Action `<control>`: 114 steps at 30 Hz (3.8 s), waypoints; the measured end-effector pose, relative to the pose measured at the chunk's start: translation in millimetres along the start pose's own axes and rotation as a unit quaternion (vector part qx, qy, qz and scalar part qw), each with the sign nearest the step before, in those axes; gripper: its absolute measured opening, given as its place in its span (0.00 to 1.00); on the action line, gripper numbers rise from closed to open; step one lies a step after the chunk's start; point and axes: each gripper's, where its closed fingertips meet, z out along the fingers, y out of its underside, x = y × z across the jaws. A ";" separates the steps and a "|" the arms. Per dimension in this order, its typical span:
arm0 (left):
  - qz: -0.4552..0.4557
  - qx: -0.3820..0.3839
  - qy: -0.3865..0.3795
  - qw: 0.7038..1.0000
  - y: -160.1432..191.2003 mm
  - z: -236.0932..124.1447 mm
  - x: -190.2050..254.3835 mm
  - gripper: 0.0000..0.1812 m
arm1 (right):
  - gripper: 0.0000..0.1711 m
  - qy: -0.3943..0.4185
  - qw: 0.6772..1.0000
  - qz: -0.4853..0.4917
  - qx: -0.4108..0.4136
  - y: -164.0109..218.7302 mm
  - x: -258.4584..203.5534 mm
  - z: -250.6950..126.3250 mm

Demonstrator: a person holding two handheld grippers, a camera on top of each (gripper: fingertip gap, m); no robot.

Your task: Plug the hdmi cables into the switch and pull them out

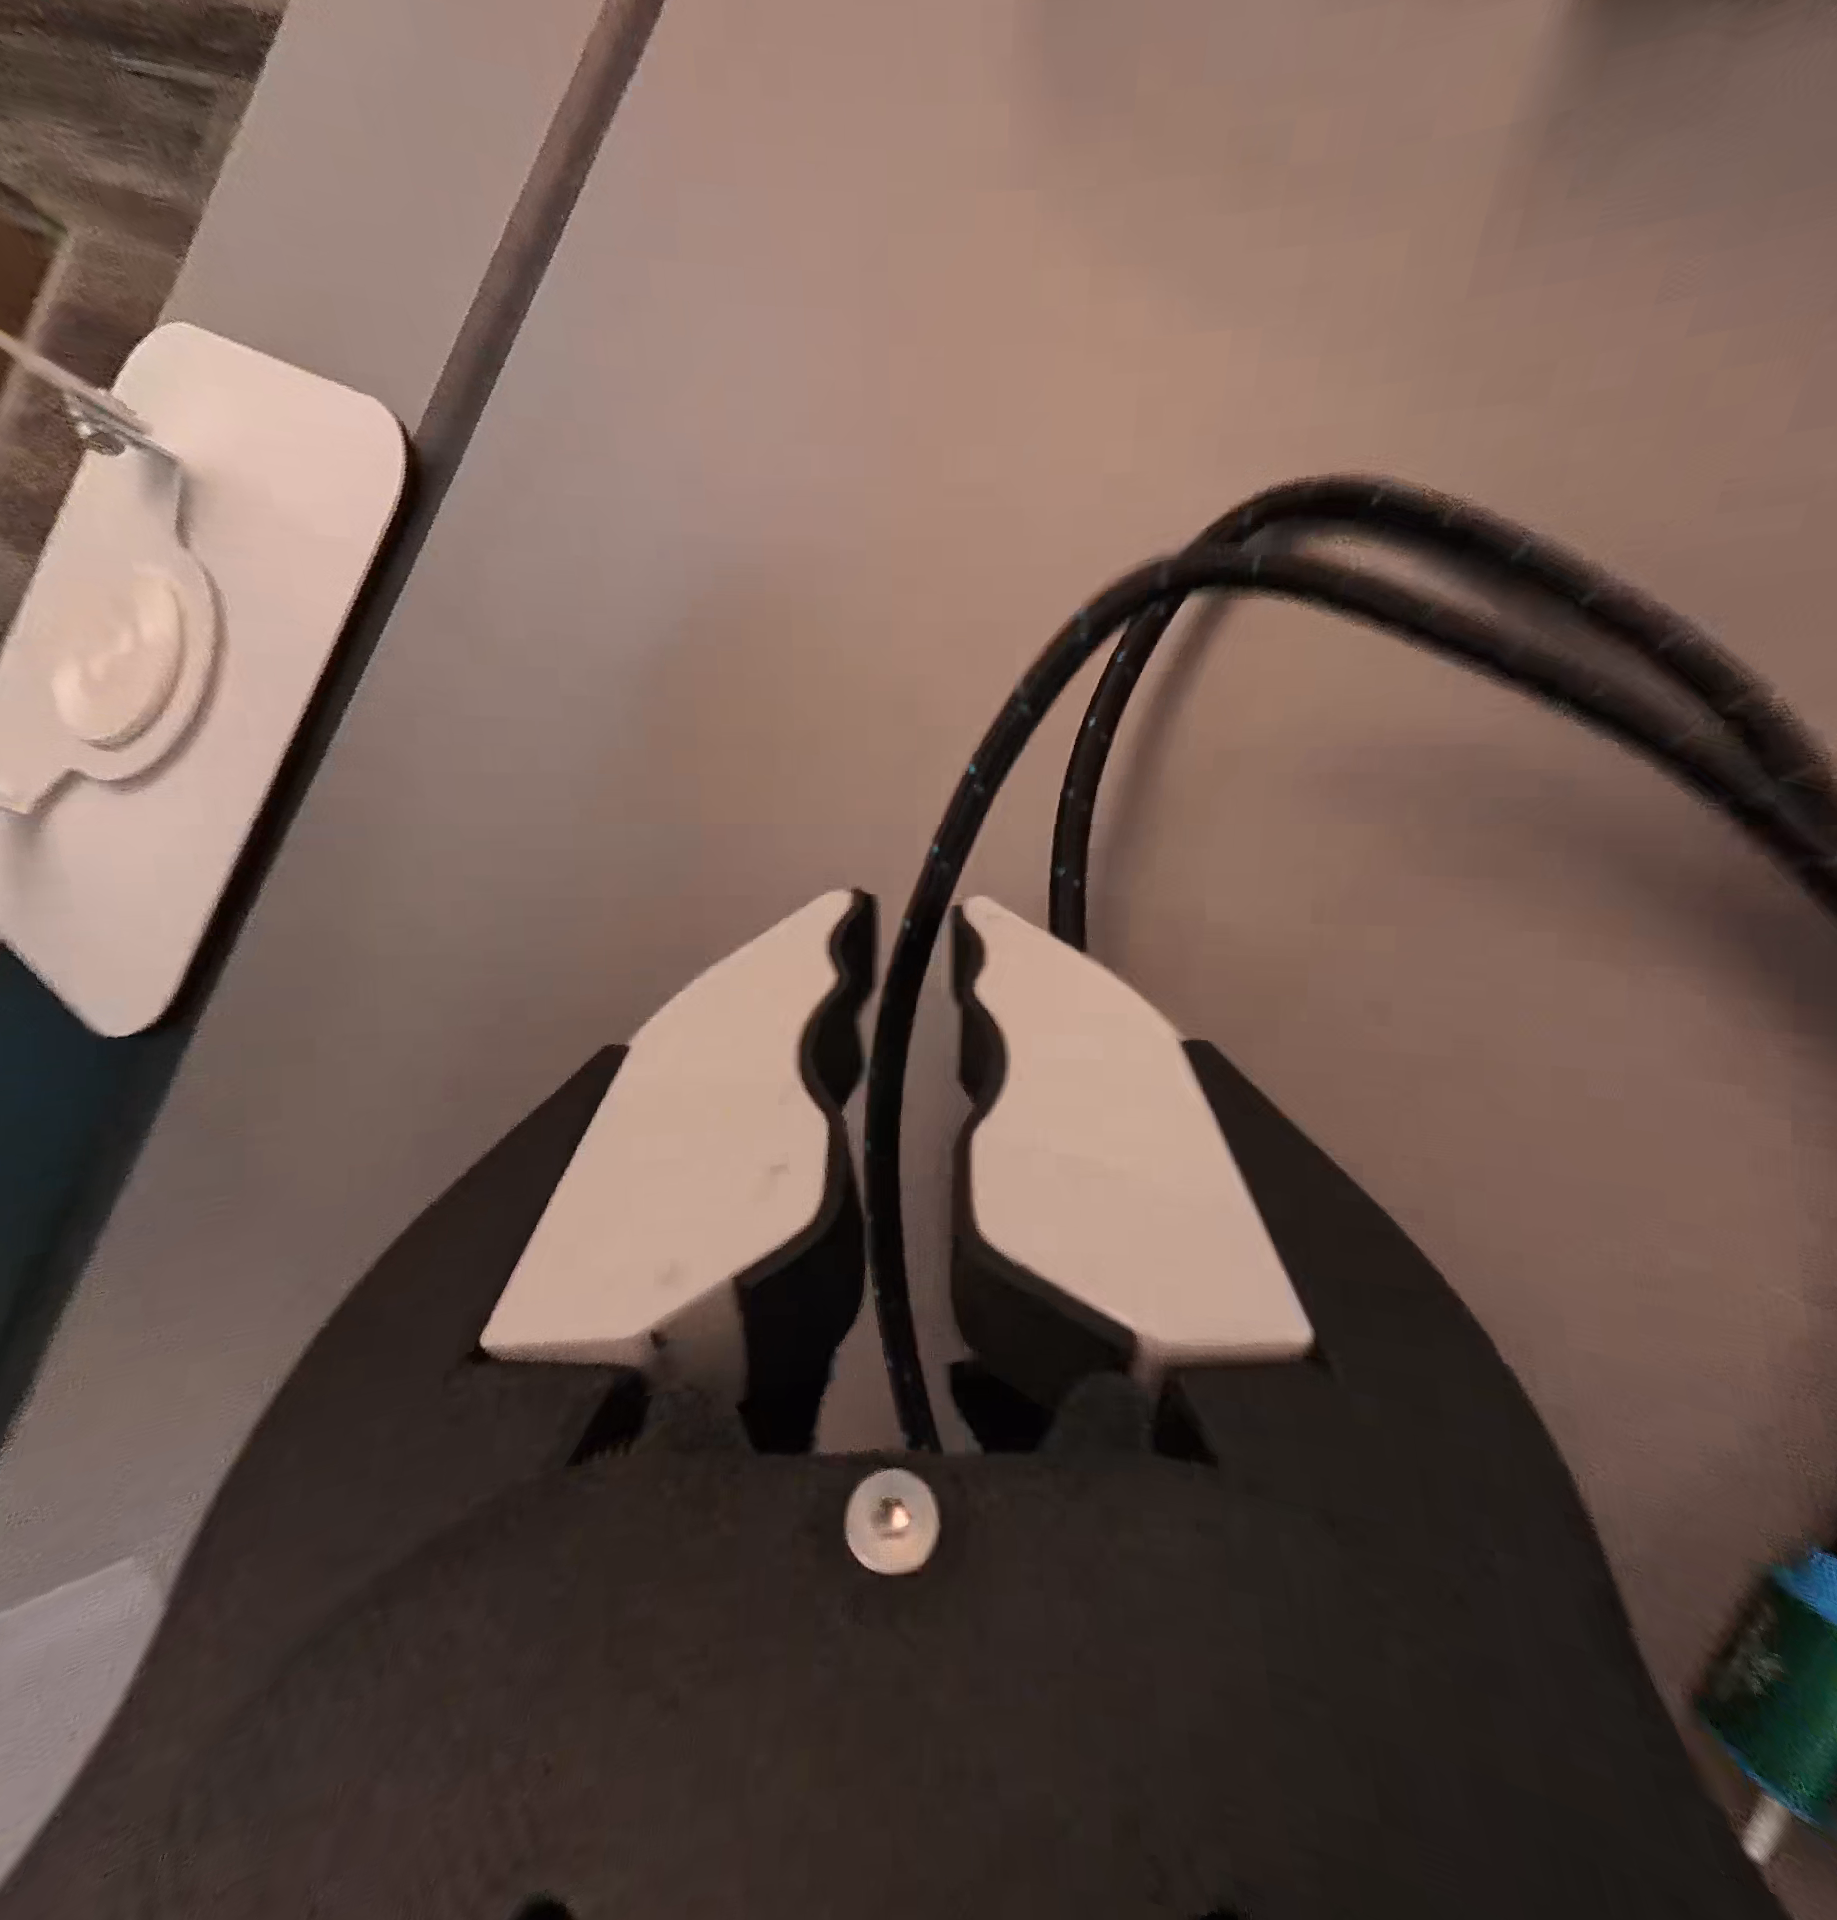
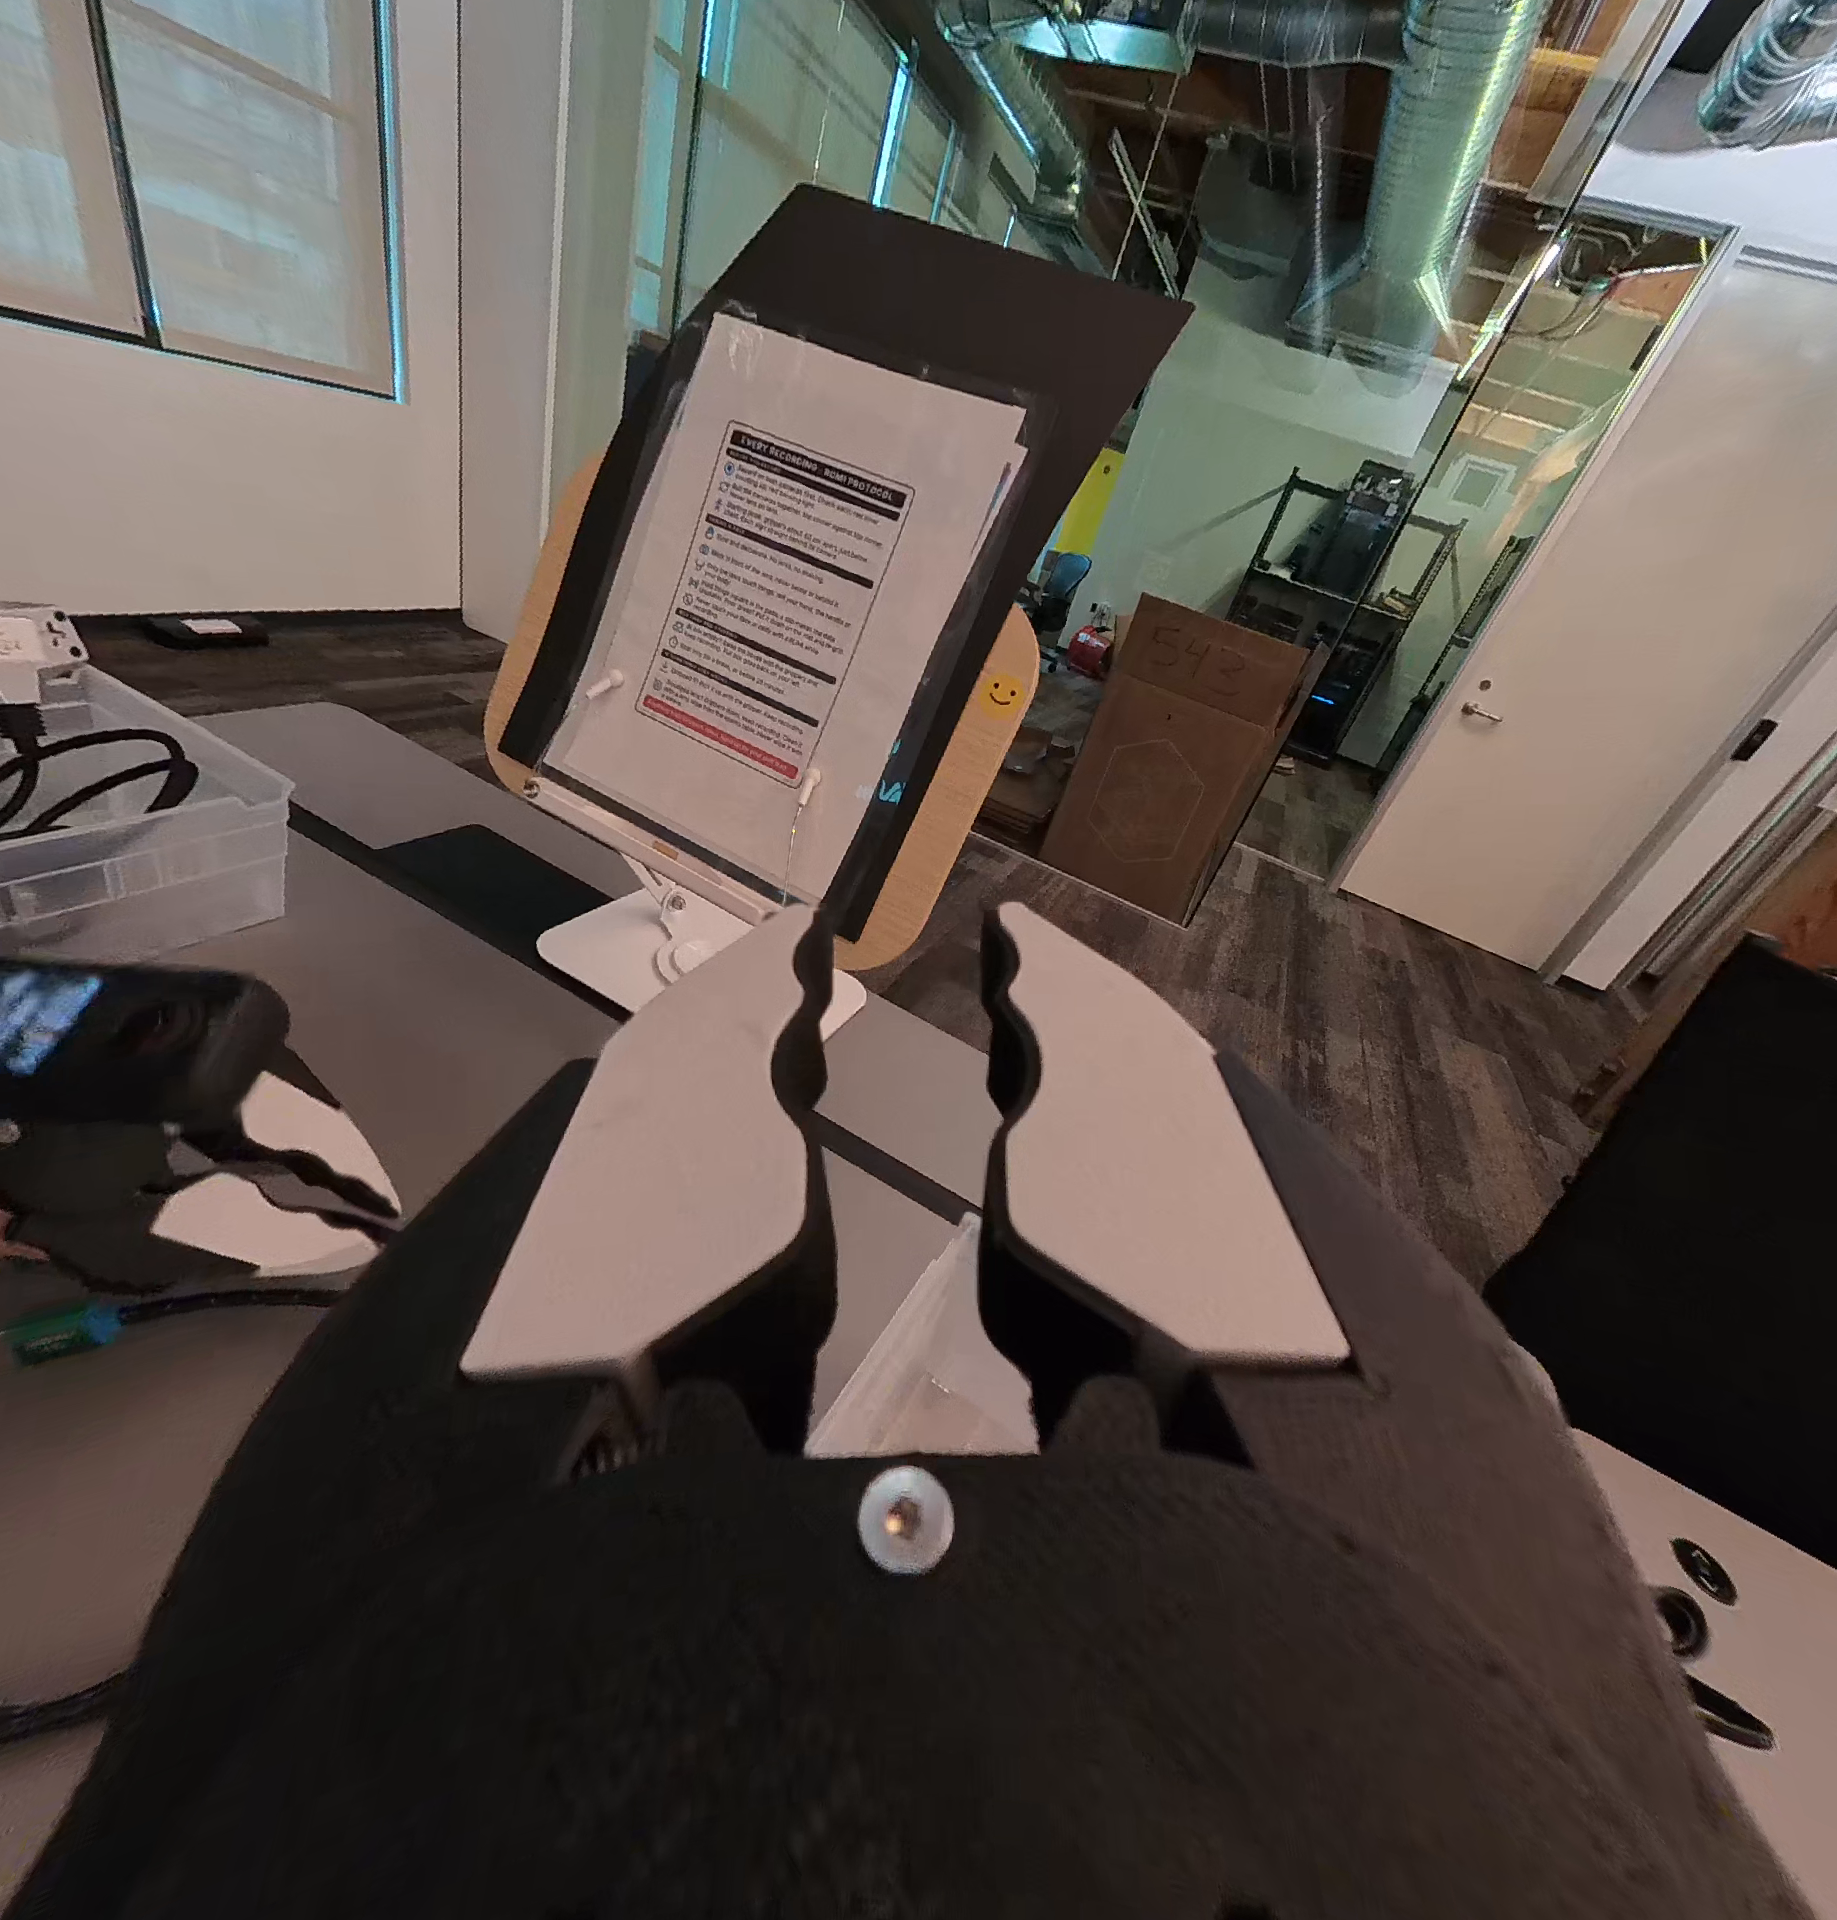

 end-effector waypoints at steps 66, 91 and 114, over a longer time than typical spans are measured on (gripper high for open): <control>0.232 0.091 -0.254 0.935 -24.9 -92.4 -77.4 0.13 | 0.16 -0.045 0.997 -0.025 -0.064 37.9 -34.6 30.3; 0.184 -0.003 -0.229 0.956 28.5 -57.4 -103.0 0.13 | 0.16 -0.560 0.794 -0.031 -0.234 160.3 -305.2 41.8; 0.164 -0.049 -0.171 0.970 60.5 -14.1 -85.6 0.14 | 0.09 -0.714 0.611 -0.252 -0.231 227.5 -358.1 -70.9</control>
